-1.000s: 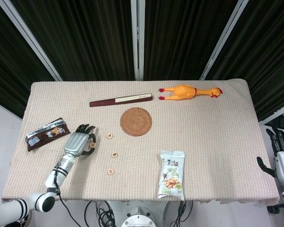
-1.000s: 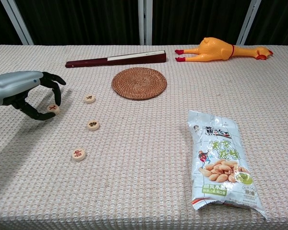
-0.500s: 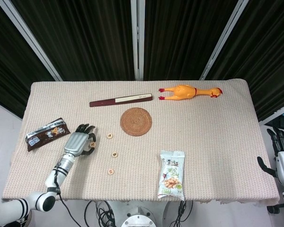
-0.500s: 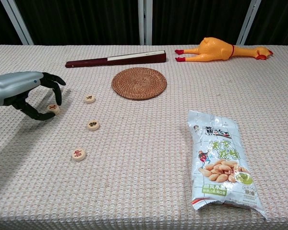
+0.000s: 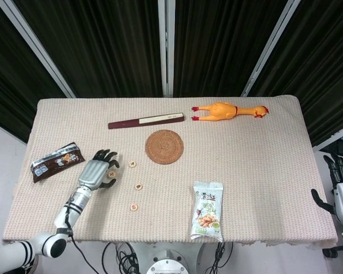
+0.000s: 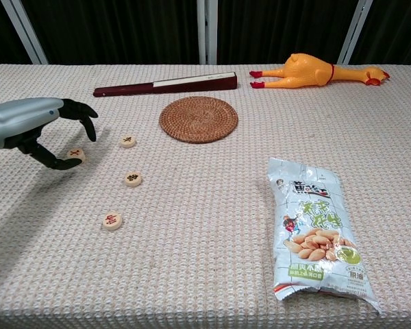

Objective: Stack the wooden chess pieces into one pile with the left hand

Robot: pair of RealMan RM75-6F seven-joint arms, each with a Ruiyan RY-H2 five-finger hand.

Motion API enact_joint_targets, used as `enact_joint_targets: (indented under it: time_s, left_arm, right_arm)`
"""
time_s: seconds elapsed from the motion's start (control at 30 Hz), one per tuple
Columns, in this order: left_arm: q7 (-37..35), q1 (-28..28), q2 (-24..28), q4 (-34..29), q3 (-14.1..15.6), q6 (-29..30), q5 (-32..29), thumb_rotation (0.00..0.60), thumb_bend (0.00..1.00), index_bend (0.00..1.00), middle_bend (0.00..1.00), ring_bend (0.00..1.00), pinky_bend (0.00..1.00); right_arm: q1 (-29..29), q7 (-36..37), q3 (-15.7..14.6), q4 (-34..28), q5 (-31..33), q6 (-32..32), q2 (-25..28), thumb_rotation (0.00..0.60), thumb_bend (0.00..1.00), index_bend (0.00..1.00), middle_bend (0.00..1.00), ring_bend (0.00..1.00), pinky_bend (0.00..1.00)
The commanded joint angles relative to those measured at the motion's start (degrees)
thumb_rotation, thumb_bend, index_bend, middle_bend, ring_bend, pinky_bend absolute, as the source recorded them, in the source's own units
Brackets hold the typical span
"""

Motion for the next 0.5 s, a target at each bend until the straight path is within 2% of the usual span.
enact_joint_targets:
  time_s: [0.03, 0.3, 0.5]
  left_arm:
    - [0.9, -0.3, 0.3, -1.0, 0.1, 0.1, -0.1, 0.6, 0.29, 0.36, 0.1, 0.0, 0.0]
    - [4.5, -3.4, -1.0, -2.1, -2.1, -1.2, -1.4, 0.6, 0.29, 0.36, 0.1, 0.0, 0.0]
    - [8.2, -7.4, -4.2, 0.3, -5.0, -5.0, -7.5, 0.6, 0.29, 0.35, 0.1, 0.0, 0.0]
  right_arm:
    - [-0.1, 0.2, 0.0, 0.0, -0.1, 0.2, 0.1, 0.6, 0.24, 0.0, 0.0, 0.0, 0.0]
    - [-0.2, 0.8, 0.1, 0.2, -0.1, 0.3, 0.2, 0.6, 0.24, 0.0, 0.0, 0.0, 0.0]
    - [-0.3, 1.5, 0.2, 0.2, -0.1, 0.4, 0.4, 0.6, 0.24, 0.0, 0.0, 0.0, 0.0]
